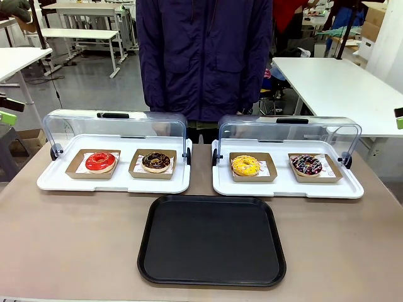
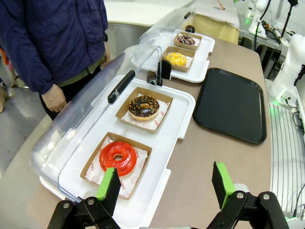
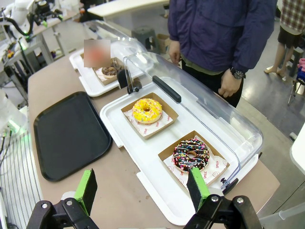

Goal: Move the second donut from the left to the tray.
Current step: Pick up the Paper togo box containing the Donut indicated by the person and place it on the Handle tray.

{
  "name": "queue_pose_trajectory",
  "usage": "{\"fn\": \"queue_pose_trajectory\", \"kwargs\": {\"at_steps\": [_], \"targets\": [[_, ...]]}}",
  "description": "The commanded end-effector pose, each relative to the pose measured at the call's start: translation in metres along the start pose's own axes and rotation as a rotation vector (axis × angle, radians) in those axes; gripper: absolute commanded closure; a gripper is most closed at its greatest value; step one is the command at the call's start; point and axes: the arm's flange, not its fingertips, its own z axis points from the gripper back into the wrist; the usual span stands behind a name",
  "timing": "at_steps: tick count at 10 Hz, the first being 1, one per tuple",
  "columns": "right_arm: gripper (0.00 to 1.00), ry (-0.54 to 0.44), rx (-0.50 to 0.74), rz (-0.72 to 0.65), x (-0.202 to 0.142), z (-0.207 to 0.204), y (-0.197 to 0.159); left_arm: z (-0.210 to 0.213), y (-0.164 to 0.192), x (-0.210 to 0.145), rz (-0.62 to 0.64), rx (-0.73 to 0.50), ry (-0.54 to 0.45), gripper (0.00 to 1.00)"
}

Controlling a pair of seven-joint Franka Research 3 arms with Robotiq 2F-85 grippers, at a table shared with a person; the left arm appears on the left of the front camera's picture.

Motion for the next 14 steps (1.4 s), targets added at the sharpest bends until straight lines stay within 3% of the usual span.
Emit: {"fn": "queue_pose_trajectory", "kwargs": {"at_steps": [1,14], "targets": [[0.0,-0.02,-0.001,0.013,0.0028,-0.0006,-0.0014,0.0008,-0.0007,0.0006,-0.006,-0.008,-0.004,0.0],[0.0,-0.02,-0.001,0.013,0.0028,-0.0006,-0.0014,0.0008,-0.0007,0.0006,-0.006,-0.008,-0.004,0.0]]}}
